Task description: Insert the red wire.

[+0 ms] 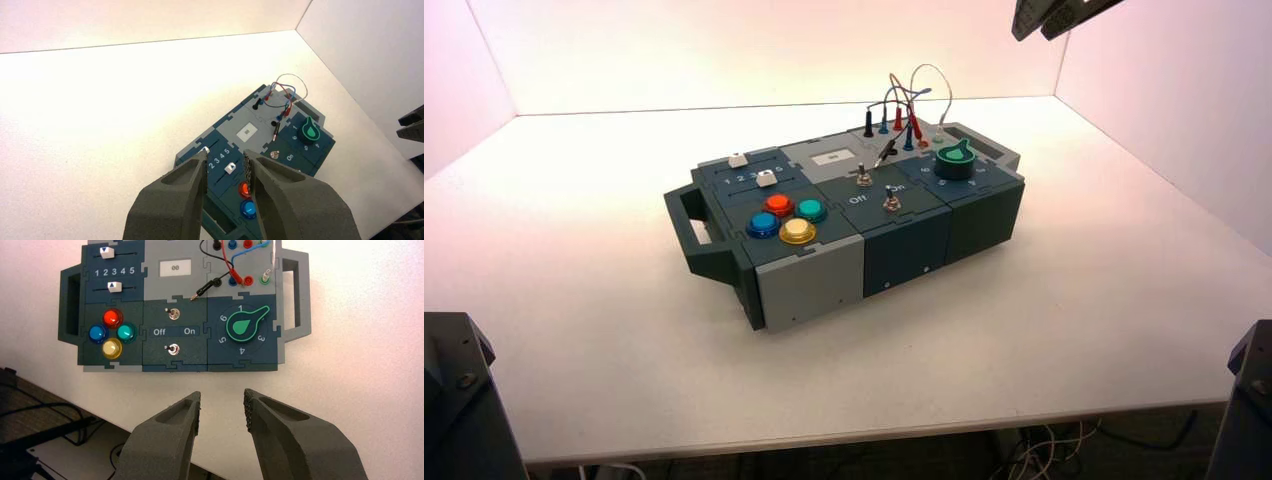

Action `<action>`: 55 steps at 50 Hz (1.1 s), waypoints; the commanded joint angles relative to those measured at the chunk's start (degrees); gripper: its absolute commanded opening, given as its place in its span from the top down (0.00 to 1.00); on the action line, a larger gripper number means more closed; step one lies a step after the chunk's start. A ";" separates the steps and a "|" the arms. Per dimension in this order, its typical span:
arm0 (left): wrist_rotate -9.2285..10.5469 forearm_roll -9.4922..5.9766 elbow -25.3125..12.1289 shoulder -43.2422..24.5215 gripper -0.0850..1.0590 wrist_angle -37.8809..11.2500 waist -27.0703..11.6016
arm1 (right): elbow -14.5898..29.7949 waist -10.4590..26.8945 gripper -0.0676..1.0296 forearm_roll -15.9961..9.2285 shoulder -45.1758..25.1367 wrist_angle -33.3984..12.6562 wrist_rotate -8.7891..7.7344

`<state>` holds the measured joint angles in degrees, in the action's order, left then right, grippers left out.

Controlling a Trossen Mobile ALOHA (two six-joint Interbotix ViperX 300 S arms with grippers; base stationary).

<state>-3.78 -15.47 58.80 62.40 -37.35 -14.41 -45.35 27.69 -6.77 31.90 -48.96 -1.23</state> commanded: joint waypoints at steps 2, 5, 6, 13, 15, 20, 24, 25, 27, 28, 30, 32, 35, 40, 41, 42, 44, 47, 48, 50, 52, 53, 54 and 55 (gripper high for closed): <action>0.09 -0.09 -1.49 -0.35 0.57 0.62 -0.09 | 1.05 0.18 0.51 -0.26 0.62 0.09 -0.09; 0.09 -0.09 -1.49 -0.26 0.57 0.70 -0.09 | 1.05 0.18 0.51 -0.26 0.62 0.18 -0.09; 0.09 -0.09 -1.49 -0.26 0.57 0.62 -0.09 | 1.14 0.18 0.51 -0.26 0.62 0.18 -0.09; 0.09 -0.18 -1.49 -0.26 0.57 0.70 -0.09 | 1.41 0.18 0.51 -0.18 0.62 0.18 -0.18; 0.09 -0.18 -1.41 -0.26 0.57 0.70 -0.09 | 1.41 0.18 0.51 -0.26 0.62 0.26 -0.18; 0.09 -0.18 -1.41 -0.26 0.57 0.70 -0.09 | 1.67 0.18 0.51 -0.18 -0.09 0.62 -0.53; 0.09 -0.18 -1.32 -0.26 0.57 0.79 -0.09 | 2.02 0.09 0.51 -0.18 -1.32 0.79 -0.79; 0.09 -0.18 -1.32 -0.44 0.57 0.79 -0.09 | 2.11 0.18 0.51 -0.18 -1.49 0.88 -0.88; 0.09 -0.18 -1.32 -0.53 0.57 0.88 -0.09 | 2.46 0.18 0.51 -0.09 -2.46 1.05 -0.97; 0.09 -0.18 -1.32 -0.53 0.57 0.97 -0.09 | 2.55 0.18 0.51 -0.18 -2.99 1.23 -1.05; 0.09 -0.18 -1.23 -0.62 0.57 1.32 -0.09 | 2.90 0.18 0.51 -0.18 -3.78 1.49 -1.05; 0.09 -0.18 -1.05 -0.70 0.57 1.93 -0.09 | 3.69 0.35 0.52 -0.09 -5.71 1.76 -1.32; 0.09 -0.18 -1.23 -0.62 0.57 2.02 -0.09 | 4.22 0.97 0.54 0.09 -7.29 1.85 -1.67; 0.09 -0.18 -1.41 -0.53 0.57 2.11 -0.09 | 5.54 1.58 0.55 0.70 -10.20 2.02 -1.85; 0.09 -0.18 -1.41 -0.62 0.57 2.11 -0.09 | 5.71 1.76 0.55 0.79 -10.90 2.20 -1.85; 0.09 -0.18 -1.41 -0.53 0.57 2.11 -0.09 | 5.98 1.93 0.55 1.05 -11.60 2.37 -1.85; 0.09 -0.18 -1.41 -0.53 0.57 2.11 -0.09 | 6.42 2.02 0.55 1.32 -12.83 2.55 -1.85; 0.09 -0.18 -1.41 -0.53 0.57 2.02 -0.09 | 7.29 2.29 0.55 1.85 -15.03 3.25 -1.93; 0.09 -0.26 -1.41 -0.53 0.57 1.93 -0.09 | 7.47 2.37 0.55 1.93 -15.29 3.34 -1.93; 0.09 -0.18 -1.49 -0.53 0.57 1.93 -0.09 | 8.35 2.81 0.55 2.37 -16.79 3.60 -2.20; 0.09 -0.18 -1.67 -0.53 0.57 1.93 -0.09 | 8.96 2.99 0.55 2.64 -18.02 3.60 -2.37; 0.09 -0.26 -1.67 -0.53 0.57 1.85 -0.09 | 9.49 3.16 0.55 2.81 -18.81 3.60 -2.37; 0.09 -0.26 -1.76 -0.53 0.57 1.85 -0.09 | 9.93 3.34 0.55 2.99 -19.51 3.69 -2.37; 0.09 -0.26 -1.76 -0.53 0.57 1.85 -0.09 | 10.46 3.34 0.55 3.25 -20.21 3.69 -2.37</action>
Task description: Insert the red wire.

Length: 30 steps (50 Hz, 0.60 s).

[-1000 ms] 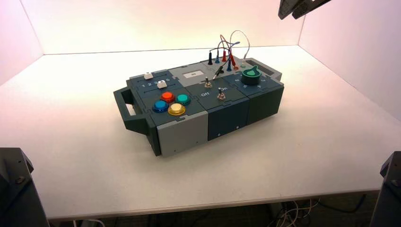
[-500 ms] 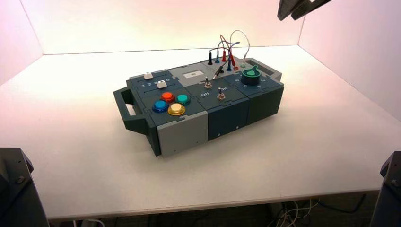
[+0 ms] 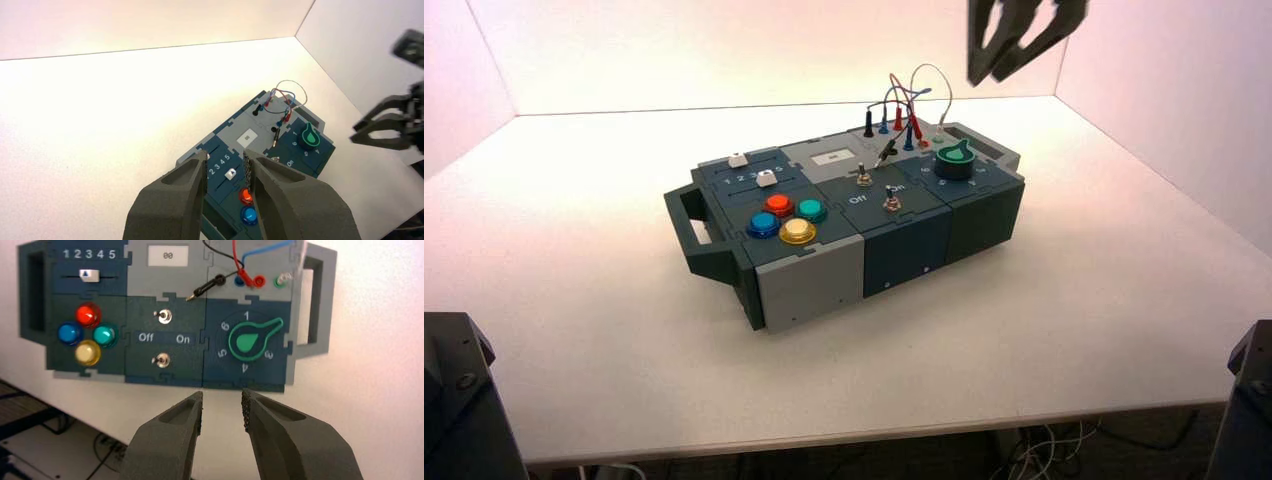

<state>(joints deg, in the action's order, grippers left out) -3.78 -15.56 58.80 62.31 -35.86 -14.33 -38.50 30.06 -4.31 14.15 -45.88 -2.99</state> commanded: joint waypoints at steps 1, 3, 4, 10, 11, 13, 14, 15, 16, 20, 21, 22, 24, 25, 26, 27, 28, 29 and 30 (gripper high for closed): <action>0.09 -0.18 -1.76 -0.35 0.57 0.35 -0.18 | 3.87 0.97 0.55 0.79 -2.90 0.62 -0.62; 0.09 -0.18 -1.85 -0.26 0.57 0.35 -0.18 | 4.75 1.05 0.55 1.32 -4.39 0.97 -0.62; 0.09 -0.18 -1.93 -0.18 0.57 0.35 -0.18 | 5.19 1.05 0.55 1.67 -5.10 1.23 -0.62; 0.09 -0.18 -1.93 0.62 0.57 0.26 -0.18 | 7.12 0.97 0.55 3.16 -8.61 2.99 -0.62; 0.09 -0.18 -1.93 0.79 0.57 0.26 -0.18 | 7.47 0.97 0.55 3.52 -9.23 3.08 -0.62; 0.09 -0.26 -1.93 1.05 0.57 0.26 -0.18 | 8.53 0.97 0.55 4.22 -10.55 3.16 -0.53; 0.09 -0.26 -2.02 1.23 0.57 0.26 -0.18 | 8.96 0.97 0.55 4.66 -11.16 3.16 -0.62; 0.09 -0.26 -2.11 1.32 0.57 0.18 -0.18 | 9.32 1.05 0.55 5.10 -11.95 3.08 -0.62; 0.09 -0.26 -2.20 1.41 0.57 0.18 -0.18 | 9.58 0.97 0.55 5.27 -12.30 3.08 -0.62; 0.09 -0.26 -2.64 1.76 0.57 -0.35 -0.18 | 10.99 0.97 0.55 6.42 -14.41 2.99 -0.62; 0.09 -0.26 -2.72 1.76 0.57 -0.35 -0.18 | 11.51 0.97 0.55 6.68 -14.94 2.99 -0.62; 0.09 -0.18 -2.90 1.76 0.57 -0.44 -0.18 | 11.60 0.97 0.55 6.68 -15.12 2.99 -0.53; 0.09 -0.26 -3.08 1.85 0.57 -0.62 -0.18 | 12.39 0.97 0.55 7.03 -16.08 2.99 -0.62; 0.09 -0.18 -3.16 1.85 0.57 -0.53 -0.18 | 12.66 0.97 0.55 7.38 -16.44 2.90 -0.62; 0.09 -0.26 -3.25 1.76 0.57 -0.62 -0.09 | 12.83 0.97 0.55 7.47 -16.70 2.90 -0.62; 0.18 -0.26 -3.43 1.76 0.57 -0.62 -0.18 | 13.10 1.05 0.55 7.56 -17.05 2.90 -0.62; 0.26 -0.26 -3.43 1.67 0.57 -0.62 -0.18 | 13.36 0.97 0.55 7.65 -17.40 2.81 -0.62; 0.26 -0.18 -3.52 1.67 0.57 -0.62 -0.18 | 13.62 0.97 0.55 7.82 -17.67 2.81 -0.62; 0.26 -0.18 -3.69 1.58 0.57 -0.62 -0.18 | 13.80 0.97 0.55 7.91 -18.02 2.81 -0.62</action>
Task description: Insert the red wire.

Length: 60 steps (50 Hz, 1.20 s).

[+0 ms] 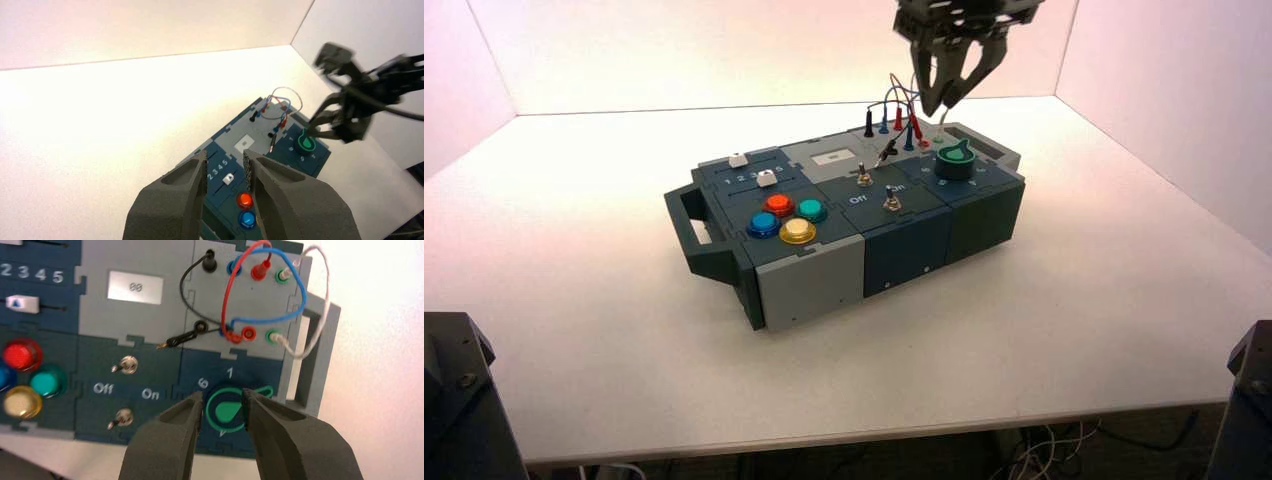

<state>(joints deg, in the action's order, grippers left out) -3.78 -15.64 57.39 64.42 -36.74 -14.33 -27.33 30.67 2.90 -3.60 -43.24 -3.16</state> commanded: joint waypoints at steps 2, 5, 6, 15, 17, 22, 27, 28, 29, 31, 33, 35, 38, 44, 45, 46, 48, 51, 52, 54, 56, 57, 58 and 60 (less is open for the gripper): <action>0.35 -0.09 -2.37 -0.79 0.57 0.26 -0.18 | 2.99 0.35 0.55 0.97 -0.70 0.09 -0.44; 0.53 -0.09 -2.55 -1.23 0.57 0.26 -0.18 | 3.60 0.35 0.55 1.32 -1.49 0.00 -0.44; 0.53 -0.09 -2.55 -1.32 0.57 0.26 -0.18 | 3.96 0.35 0.55 1.49 -1.76 0.00 -0.44; 1.32 -0.09 -2.55 -2.02 0.57 0.44 -0.18 | 6.24 0.35 0.55 2.55 -4.13 -1.05 -0.53; 1.32 -0.18 -2.55 -2.02 0.57 0.53 -0.18 | 6.59 0.35 0.55 2.81 -4.57 -1.05 -0.44; 1.32 -0.09 -2.55 -1.93 0.57 0.53 -0.18 | 7.82 0.35 0.55 3.16 -5.71 -1.23 -0.44; 1.32 -0.18 -2.64 -2.02 0.57 0.53 -0.09 | 8.61 0.35 0.55 3.25 -6.50 -1.58 -0.53; 1.32 -0.09 -2.64 -2.02 0.57 0.53 -0.18 | 8.70 0.35 0.55 3.25 -6.77 -1.67 -0.53; 1.32 -0.09 -2.55 -2.02 0.57 0.53 -0.18 | 8.88 0.35 0.55 3.34 -6.86 -1.67 -0.62; 1.32 -0.09 -2.64 -2.02 0.57 0.53 -0.18 | 9.14 0.35 0.55 3.52 -7.12 -1.67 -0.62; 1.32 -0.09 -2.64 -2.02 0.57 0.53 -0.18 | 9.40 0.35 0.55 3.69 -7.56 -1.76 -0.62; 1.32 -0.09 -2.64 -2.02 0.57 0.53 -0.18 | 9.67 0.44 0.55 3.69 -7.82 -1.93 -0.70; 1.32 -0.09 -2.72 -2.02 0.57 0.53 -0.18 | 10.28 0.35 0.55 3.78 -8.44 -2.29 -0.79; 1.32 0.00 -2.72 -2.02 0.57 0.62 -0.18 | 11.07 0.44 0.57 3.87 -9.23 -3.08 -0.79; 1.32 0.00 -2.72 -2.02 0.57 0.70 -0.18 | 11.16 0.35 0.59 3.87 -9.32 -3.16 -0.79; 1.32 0.00 -2.72 -2.11 0.57 0.70 -0.09 | 11.34 0.35 0.61 3.87 -9.49 -3.25 -0.79; 1.32 0.09 -2.72 -2.11 0.57 0.70 -0.18 | 11.60 0.44 0.66 3.87 -9.67 -3.34 -0.79; 1.23 0.00 -2.64 -2.20 0.57 0.79 -0.18 | 12.04 0.35 0.76 3.87 -10.02 -3.69 -0.97; 1.32 0.00 -2.72 -2.20 0.57 0.88 -0.09 | 12.13 0.44 0.78 3.87 -10.02 -3.69 -0.97; 1.32 0.00 -2.72 -2.20 0.57 0.88 -0.09 | 12.39 0.35 0.82 3.87 -10.28 -3.87 -1.14; 1.32 0.00 -2.72 -2.29 0.57 0.97 -0.09 | 12.48 0.35 0.86 3.87 -10.55 -3.87 -1.14; 1.32 0.00 -2.72 -2.29 0.57 0.97 -0.09 | 12.57 0.35 0.87 3.87 -10.55 -3.87 -1.23; 1.32 0.09 -2.72 -2.29 0.57 0.97 -0.09 | 12.48 0.44 0.89 3.96 -10.55 -3.87 -1.23; 1.32 0.00 -2.72 -2.37 0.57 0.97 -0.09 | 12.57 0.35 0.92 3.96 -10.55 -3.87 -1.23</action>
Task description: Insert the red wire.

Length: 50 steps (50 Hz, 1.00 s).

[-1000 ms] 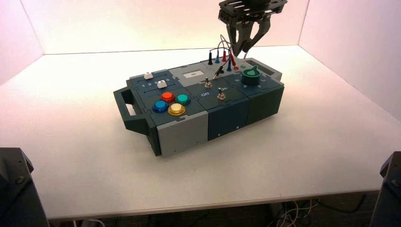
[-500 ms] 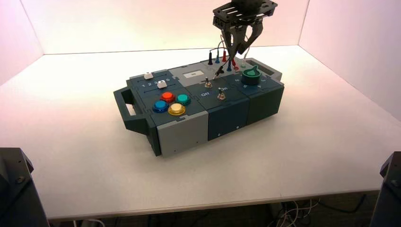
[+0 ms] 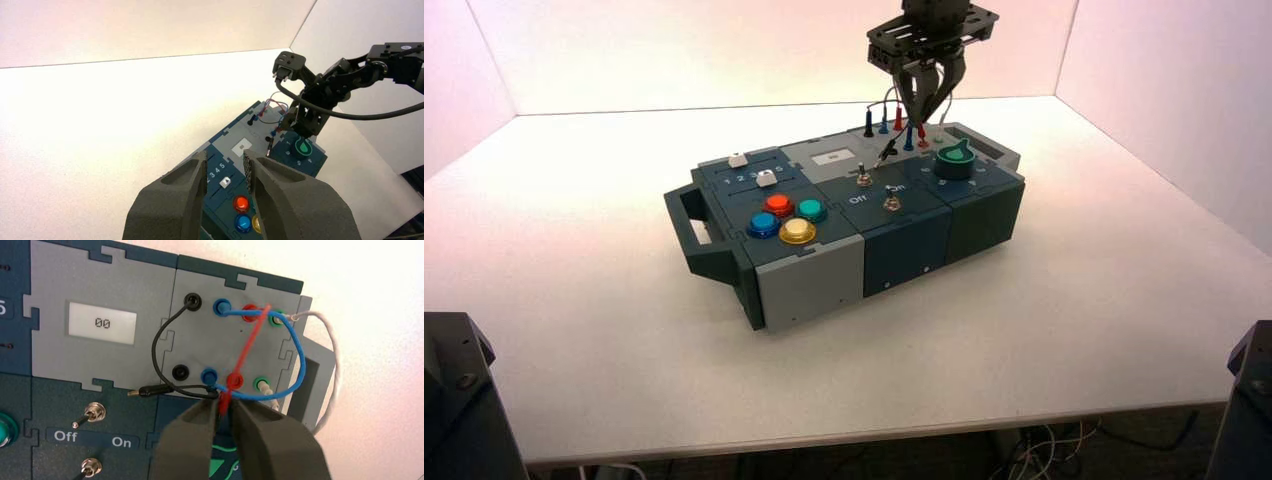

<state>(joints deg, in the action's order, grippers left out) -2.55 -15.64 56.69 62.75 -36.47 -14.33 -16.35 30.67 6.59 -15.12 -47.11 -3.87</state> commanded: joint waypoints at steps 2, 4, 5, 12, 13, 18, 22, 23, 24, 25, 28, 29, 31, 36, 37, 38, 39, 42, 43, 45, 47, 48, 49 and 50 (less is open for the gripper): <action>0.09 0.00 -2.02 -0.70 0.57 0.70 -0.09 | 1.49 0.35 0.94 0.26 1.14 -0.09 -0.53; 0.09 0.00 -2.02 -0.70 0.57 0.70 -0.09 | 1.49 0.35 0.97 0.26 1.23 -0.09 -0.53; 0.09 0.09 -2.02 -0.70 0.57 0.70 0.00 | 1.49 0.35 0.96 0.26 1.32 -0.09 -0.53; 0.09 0.00 -2.02 -0.70 0.57 0.70 0.00 | 1.58 0.35 0.96 0.53 1.85 -0.18 -0.26; 0.09 0.00 -2.02 -0.70 0.57 0.70 0.00 | 1.58 0.35 0.96 0.53 1.85 -0.18 -0.18; 0.09 0.00 -2.02 -0.70 0.57 0.70 0.00 | 1.58 0.35 0.96 1.41 2.20 -0.26 0.26; 0.09 0.00 -2.02 -0.70 0.57 0.70 0.00 | 1.85 0.35 0.96 1.58 2.55 -0.44 0.44; 0.09 0.00 -2.02 -0.79 0.57 0.70 0.00 | 1.93 0.35 0.96 1.58 2.64 -0.44 0.35; 0.09 0.00 -2.02 -0.70 0.57 0.70 0.00 | 1.93 0.35 0.96 1.58 2.72 -0.62 0.35; 0.09 0.09 -2.02 -0.70 0.57 0.70 0.00 | 2.11 0.35 0.96 1.58 2.81 -0.70 0.35; 0.09 0.00 -2.02 -0.79 0.57 0.70 0.00 | 2.37 0.35 0.96 1.58 2.99 -0.88 0.35; 0.09 0.00 -2.02 -0.79 0.57 0.70 0.00 | 2.37 0.35 0.96 1.67 3.08 -0.88 0.35; 0.09 0.00 -2.02 -0.79 0.57 0.70 0.00 | 2.46 0.35 0.96 1.67 3.16 -0.88 0.44; 0.09 0.00 -2.02 -0.88 0.57 0.70 0.00 | 2.81 0.35 0.96 1.67 3.60 -0.88 0.35; 0.09 0.00 -2.02 -0.88 0.57 0.70 0.00 | 2.81 0.35 0.96 1.67 3.60 -0.88 0.35; 0.09 0.00 -2.02 -0.88 0.57 0.70 0.00 | 2.99 0.35 0.96 1.67 3.60 -0.88 0.35; 0.09 0.00 -2.02 -0.79 0.57 0.70 0.00 | 3.16 0.35 0.96 1.67 3.60 -0.88 0.44; 0.09 0.00 -2.11 -0.79 0.57 0.70 0.00 | 3.52 0.18 0.96 2.02 3.25 -0.97 0.35; 0.09 0.00 -2.11 -0.79 0.57 0.70 0.00 | 3.60 0.18 0.96 2.11 3.16 -0.97 0.35; 0.09 0.00 -2.11 -0.79 0.57 0.70 0.00 | 3.69 0.18 0.96 2.11 2.99 -1.05 0.35; 0.09 0.00 -2.11 -0.79 0.57 0.70 0.00 | 3.78 0.18 0.96 2.11 2.81 -1.14 0.44; 0.09 0.00 -2.11 -0.79 0.57 0.70 0.09 | 3.78 0.18 0.96 2.11 2.72 -1.23 0.44; 0.09 0.00 -2.20 -0.88 0.57 0.70 0.00 | 3.69 0.18 0.96 2.11 2.64 -1.23 0.44; 0.09 0.00 -2.20 -0.88 0.57 0.70 0.00 | 3.69 0.18 0.96 2.11 2.55 -1.32 0.44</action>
<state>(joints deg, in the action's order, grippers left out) -2.55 -15.64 56.69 62.49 -36.39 -14.33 -14.24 30.67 8.44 -14.15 -48.34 -3.52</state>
